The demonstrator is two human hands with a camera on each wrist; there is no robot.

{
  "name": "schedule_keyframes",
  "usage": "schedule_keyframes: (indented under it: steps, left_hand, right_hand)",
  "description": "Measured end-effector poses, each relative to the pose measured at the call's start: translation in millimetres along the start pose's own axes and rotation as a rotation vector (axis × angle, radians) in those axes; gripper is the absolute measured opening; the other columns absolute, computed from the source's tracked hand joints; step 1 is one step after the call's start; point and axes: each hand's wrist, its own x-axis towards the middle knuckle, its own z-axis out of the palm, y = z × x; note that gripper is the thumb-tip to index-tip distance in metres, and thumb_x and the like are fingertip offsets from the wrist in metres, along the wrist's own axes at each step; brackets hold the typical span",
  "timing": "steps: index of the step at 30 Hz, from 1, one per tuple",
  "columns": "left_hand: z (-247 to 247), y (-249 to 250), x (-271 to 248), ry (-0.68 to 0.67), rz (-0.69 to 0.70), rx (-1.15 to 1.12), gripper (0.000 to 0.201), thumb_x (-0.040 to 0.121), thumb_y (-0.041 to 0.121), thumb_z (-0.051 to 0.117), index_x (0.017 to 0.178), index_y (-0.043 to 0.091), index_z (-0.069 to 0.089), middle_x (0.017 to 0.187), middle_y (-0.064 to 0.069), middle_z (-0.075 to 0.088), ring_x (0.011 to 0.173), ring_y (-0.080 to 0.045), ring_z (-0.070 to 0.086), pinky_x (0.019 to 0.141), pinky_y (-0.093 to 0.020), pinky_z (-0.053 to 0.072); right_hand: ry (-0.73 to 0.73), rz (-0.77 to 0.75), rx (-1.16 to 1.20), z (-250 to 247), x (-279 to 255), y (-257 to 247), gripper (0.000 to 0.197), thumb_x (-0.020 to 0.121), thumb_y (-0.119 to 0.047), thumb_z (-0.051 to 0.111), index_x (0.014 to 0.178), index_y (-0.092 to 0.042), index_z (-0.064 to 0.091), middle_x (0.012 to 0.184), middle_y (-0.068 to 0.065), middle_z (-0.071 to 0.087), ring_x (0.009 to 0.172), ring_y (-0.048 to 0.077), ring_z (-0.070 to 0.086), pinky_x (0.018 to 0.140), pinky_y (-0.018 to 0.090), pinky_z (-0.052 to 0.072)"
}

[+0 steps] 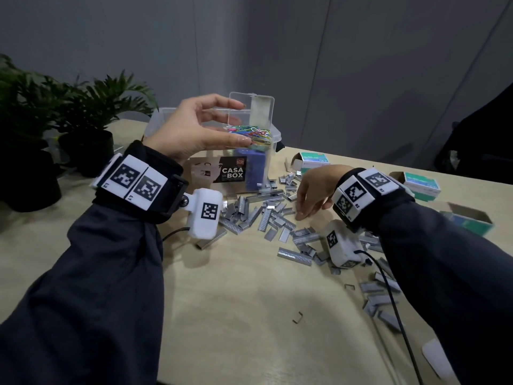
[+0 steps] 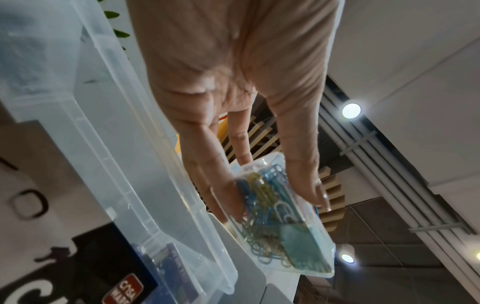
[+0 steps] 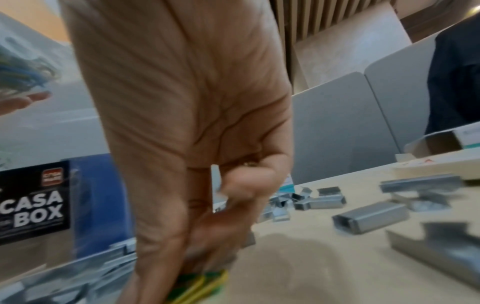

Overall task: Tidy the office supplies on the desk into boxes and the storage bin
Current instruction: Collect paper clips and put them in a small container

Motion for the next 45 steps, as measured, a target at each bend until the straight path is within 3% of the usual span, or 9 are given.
schedule_keyframes:
  steps: [4,10,13,16,20,24,28,38,45]
  left_hand:
    - [3,-1,1,-0.005,-0.001,0.005,0.064,0.060,0.019,0.085,0.120,0.017,0.062,0.114,-0.008,0.069,0.099,-0.019,0.070,0.080,-0.032,0.059]
    - [16,0,-2,-0.020,0.010,-0.002,0.065,0.054,0.027,0.088,0.115,0.021,0.065,0.112,-0.008,0.070,0.099,-0.021,0.070,0.088,-0.042,0.056]
    - [28,1,-4,-0.059,0.007,-0.014,0.067,0.052,0.026,0.088,0.114,0.020,0.064,0.111,-0.009,0.070,0.097,-0.019,0.071,0.087,-0.037,0.056]
    - [39,0,-5,-0.083,0.007,-0.020,0.068,0.051,0.021,0.087,0.115,0.014,0.064,0.112,-0.014,0.068,0.095,-0.019,0.070,0.086,-0.030,0.057]
    - [52,-3,-6,-0.086,-0.015,-0.010,0.067,0.053,0.018,0.088,0.115,0.014,0.064,0.111,-0.010,0.068,0.087,-0.018,0.070,0.085,-0.031,0.058]
    - [65,-6,-7,-0.040,-0.022,-0.053,0.065,0.056,0.013,0.090,0.116,0.017,0.064,0.114,-0.007,0.066,0.082,-0.014,0.069,0.079,-0.031,0.059]
    - [71,-3,-10,-0.047,0.003,-0.086,0.067,0.057,0.008,0.089,0.118,0.014,0.062,0.115,-0.010,0.065,0.086,-0.017,0.071,0.074,-0.027,0.058]
    - [74,0,-12,-0.031,0.003,-0.142,0.069,0.059,0.004,0.087,0.121,0.012,0.060,0.116,-0.010,0.064,0.090,-0.019,0.072,0.076,-0.026,0.058]
    - [77,4,-14,-0.030,0.005,-0.152,0.072,0.056,0.009,0.086,0.122,0.012,0.059,0.117,-0.010,0.063,0.090,-0.018,0.072,0.075,-0.024,0.057]
  right_hand:
    - [-0.023,0.035,-0.061,-1,-4,13,0.040,0.079,-0.037,0.079,0.105,-0.007,0.074,0.088,0.000,0.069,0.080,0.011,0.058,0.060,0.017,0.042]
    - [0.021,0.000,0.173,-10,-13,34,0.027,0.090,-0.023,0.069,0.099,0.003,0.070,0.093,0.011,0.076,0.091,0.025,0.072,0.075,0.029,0.055]
    - [0.127,-0.058,0.420,-23,-25,42,0.021,0.089,-0.022,0.070,0.089,-0.001,0.069,0.083,0.010,0.076,0.080,0.020,0.069,0.071,0.027,0.055]
    - [0.336,-0.135,0.601,-31,-44,44,0.020,0.086,-0.018,0.071,0.091,0.000,0.069,0.070,0.007,0.074,0.063,0.011,0.065,0.050,0.015,0.050]
    - [0.580,-0.267,0.809,-36,-74,42,0.021,0.085,-0.010,0.072,0.095,0.008,0.068,0.070,0.012,0.069,0.048,0.003,0.060,0.049,0.012,0.050]
    - [0.722,-0.400,0.846,-32,-91,31,0.016,0.081,-0.012,0.076,0.090,0.001,0.071,0.054,-0.003,0.067,0.050,0.001,0.062,0.053,0.013,0.052]
    - [0.839,-0.432,0.767,-25,-90,16,0.016,0.076,-0.015,0.082,0.086,-0.006,0.073,0.067,0.001,0.073,0.061,0.007,0.071,0.056,0.017,0.054]
    - [0.976,-0.313,0.546,-21,-87,7,0.019,0.073,-0.020,0.086,0.082,-0.014,0.071,0.076,0.004,0.072,0.062,0.009,0.071,0.062,0.025,0.061]
    - [1.015,-0.243,0.528,-18,-82,1,0.023,0.072,-0.033,0.086,0.083,-0.026,0.067,0.076,-0.003,0.072,0.075,0.016,0.071,0.071,0.042,0.060]
